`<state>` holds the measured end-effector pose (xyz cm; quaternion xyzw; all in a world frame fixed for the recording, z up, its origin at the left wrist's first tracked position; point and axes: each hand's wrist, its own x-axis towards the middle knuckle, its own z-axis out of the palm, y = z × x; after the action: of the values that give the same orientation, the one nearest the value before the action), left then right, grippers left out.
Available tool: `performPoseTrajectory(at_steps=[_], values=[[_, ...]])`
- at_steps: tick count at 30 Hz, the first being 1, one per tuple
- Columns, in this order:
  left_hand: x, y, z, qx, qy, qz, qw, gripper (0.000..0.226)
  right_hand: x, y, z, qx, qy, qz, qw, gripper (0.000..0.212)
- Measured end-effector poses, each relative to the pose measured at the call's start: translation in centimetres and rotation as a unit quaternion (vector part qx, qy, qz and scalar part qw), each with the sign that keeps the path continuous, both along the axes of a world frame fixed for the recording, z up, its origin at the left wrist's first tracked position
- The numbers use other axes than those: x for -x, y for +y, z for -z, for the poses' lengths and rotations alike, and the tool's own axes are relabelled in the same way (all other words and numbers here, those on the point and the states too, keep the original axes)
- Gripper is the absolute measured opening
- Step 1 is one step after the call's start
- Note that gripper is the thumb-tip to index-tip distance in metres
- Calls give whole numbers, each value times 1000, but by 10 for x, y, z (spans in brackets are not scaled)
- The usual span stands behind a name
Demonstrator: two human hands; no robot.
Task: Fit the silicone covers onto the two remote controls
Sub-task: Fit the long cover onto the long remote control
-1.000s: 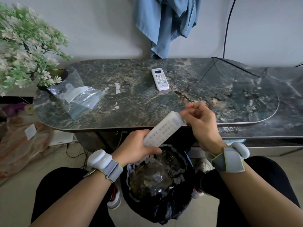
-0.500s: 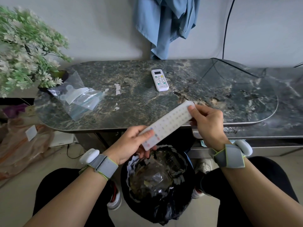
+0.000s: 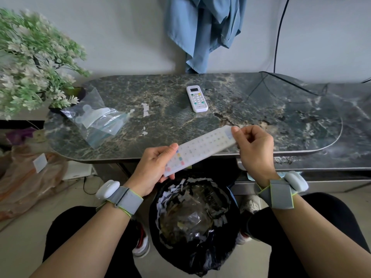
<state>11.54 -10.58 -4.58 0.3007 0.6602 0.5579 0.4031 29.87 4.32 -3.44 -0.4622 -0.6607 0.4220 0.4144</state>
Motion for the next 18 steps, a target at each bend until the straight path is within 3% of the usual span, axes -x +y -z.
performPoseTrajectory(at_steps=[3,7,10,14,18], values=[[2,0,-2,2,-10,-3,1000,32,0,2,0,28,14,-31,999,30],[1,-1,-4,9,-51,5,999,31,1,6,-5,193,162,-100,963,28],[3,-1,-8,22,-80,31,996,33,0,8,-6,216,204,-97,950,33],[6,-2,-6,21,-55,41,997,34,-3,8,-2,185,140,-69,970,33],[4,-1,0,28,-9,39,999,43,-3,4,-5,262,25,-154,952,44]])
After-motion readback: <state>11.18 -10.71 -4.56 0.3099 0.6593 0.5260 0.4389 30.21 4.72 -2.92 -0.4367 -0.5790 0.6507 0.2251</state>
